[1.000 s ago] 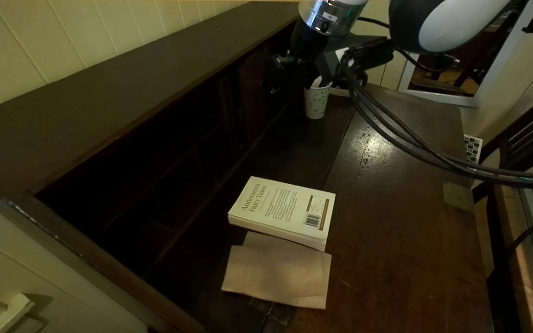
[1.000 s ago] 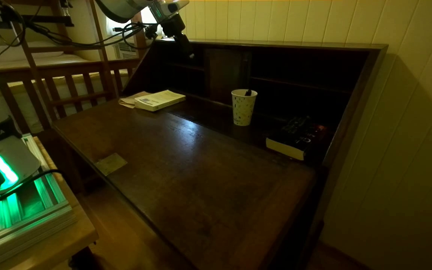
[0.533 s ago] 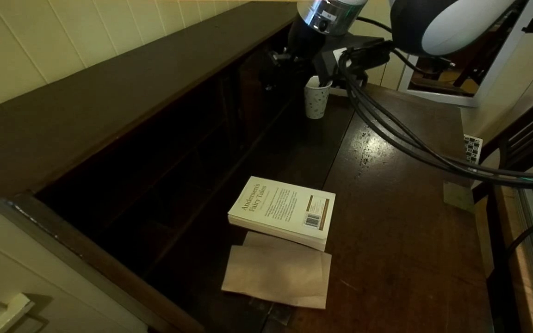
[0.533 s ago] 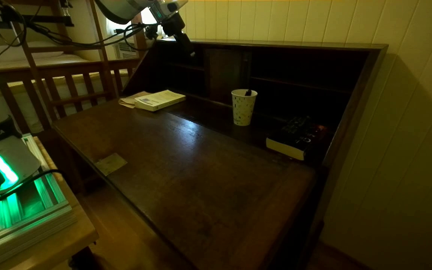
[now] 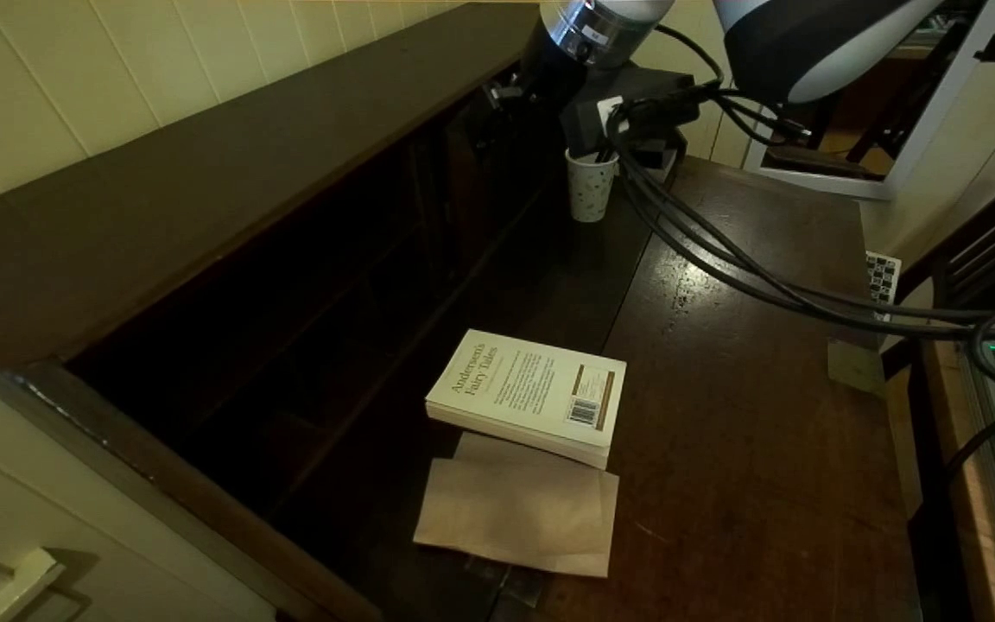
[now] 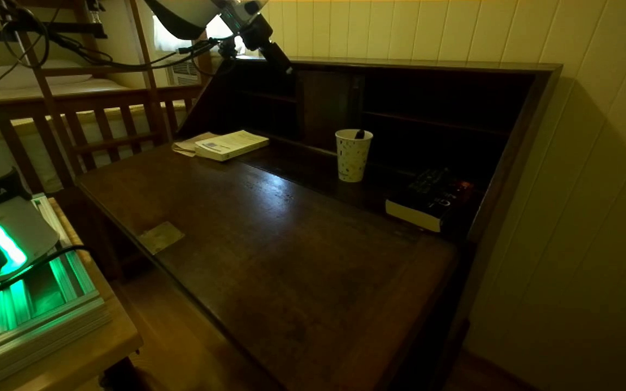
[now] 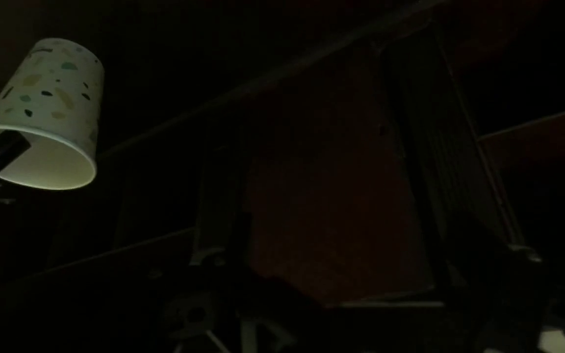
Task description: Open the compartment on the dresser
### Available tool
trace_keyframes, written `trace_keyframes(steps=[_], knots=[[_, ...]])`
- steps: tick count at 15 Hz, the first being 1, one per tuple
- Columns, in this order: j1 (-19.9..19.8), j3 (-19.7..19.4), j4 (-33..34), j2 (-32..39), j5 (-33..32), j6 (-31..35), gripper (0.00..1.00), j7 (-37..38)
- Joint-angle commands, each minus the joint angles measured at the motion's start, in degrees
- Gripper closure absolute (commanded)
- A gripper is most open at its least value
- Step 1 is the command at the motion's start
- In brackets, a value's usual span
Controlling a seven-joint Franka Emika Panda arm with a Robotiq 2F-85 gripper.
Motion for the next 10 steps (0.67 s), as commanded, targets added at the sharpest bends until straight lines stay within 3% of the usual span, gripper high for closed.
trace_keyframes(steps=[1,10], knots=[[0.9,-0.8,3.9,3.3,-10.2,0.0,0.0,9.9],[2.6,-0.2,7.6,7.8,-24.6,-5.0,0.0,22.5]])
